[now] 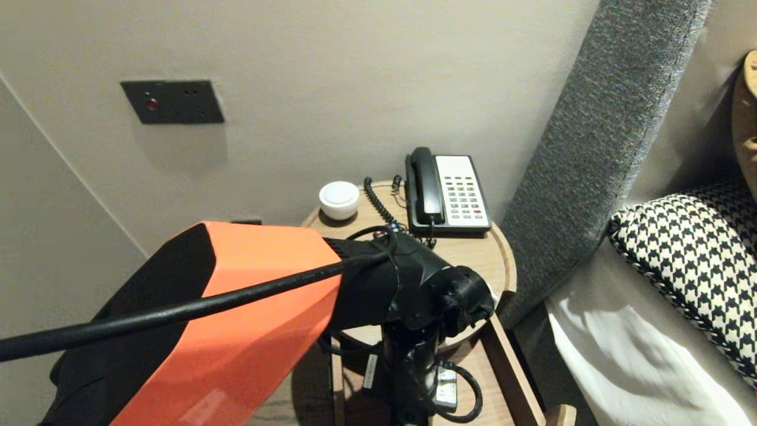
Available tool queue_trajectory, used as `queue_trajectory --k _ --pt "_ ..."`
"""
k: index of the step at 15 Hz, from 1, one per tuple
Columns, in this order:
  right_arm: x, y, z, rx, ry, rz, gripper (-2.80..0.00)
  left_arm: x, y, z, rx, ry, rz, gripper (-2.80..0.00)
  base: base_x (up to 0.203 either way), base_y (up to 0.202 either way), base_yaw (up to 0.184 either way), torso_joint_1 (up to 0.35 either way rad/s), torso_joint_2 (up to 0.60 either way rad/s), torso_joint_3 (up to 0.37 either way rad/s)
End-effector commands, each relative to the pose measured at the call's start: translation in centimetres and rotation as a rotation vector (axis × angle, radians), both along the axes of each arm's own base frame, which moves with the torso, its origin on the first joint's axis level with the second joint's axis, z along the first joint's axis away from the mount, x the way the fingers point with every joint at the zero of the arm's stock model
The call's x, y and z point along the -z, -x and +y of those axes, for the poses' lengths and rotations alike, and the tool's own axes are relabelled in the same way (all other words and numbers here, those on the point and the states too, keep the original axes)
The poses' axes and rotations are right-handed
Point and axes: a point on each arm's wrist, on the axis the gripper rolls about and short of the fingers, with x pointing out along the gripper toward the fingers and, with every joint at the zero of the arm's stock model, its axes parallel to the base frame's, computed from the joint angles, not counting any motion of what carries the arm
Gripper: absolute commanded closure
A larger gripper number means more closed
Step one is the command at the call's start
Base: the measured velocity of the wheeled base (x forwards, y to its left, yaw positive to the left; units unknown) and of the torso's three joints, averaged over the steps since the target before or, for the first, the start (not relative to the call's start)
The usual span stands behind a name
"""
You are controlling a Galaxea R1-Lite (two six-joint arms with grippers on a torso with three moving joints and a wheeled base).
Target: Put the remote controls on the table in the drawer one by one
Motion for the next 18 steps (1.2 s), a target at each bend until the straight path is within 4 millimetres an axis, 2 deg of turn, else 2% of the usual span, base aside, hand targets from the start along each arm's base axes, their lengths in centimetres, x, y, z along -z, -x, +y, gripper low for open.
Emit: queue_trajectory --k 1,18 --pt "1.11 -0.32 0.0 0.0 0.0 0.039 0.0 0.63 -0.13 -0.27 -0.004 -0.002 0.001 0.0 0.0 0.0 0.0 0.0 0.0 0.0" --pt "1.11 -0.32 0.0 0.0 0.0 0.039 0.0 0.01 -0.23 -0.44 -0.014 0.023 -0.043 0.0 0.0 0.0 0.0 0.0 0.0 0.0"
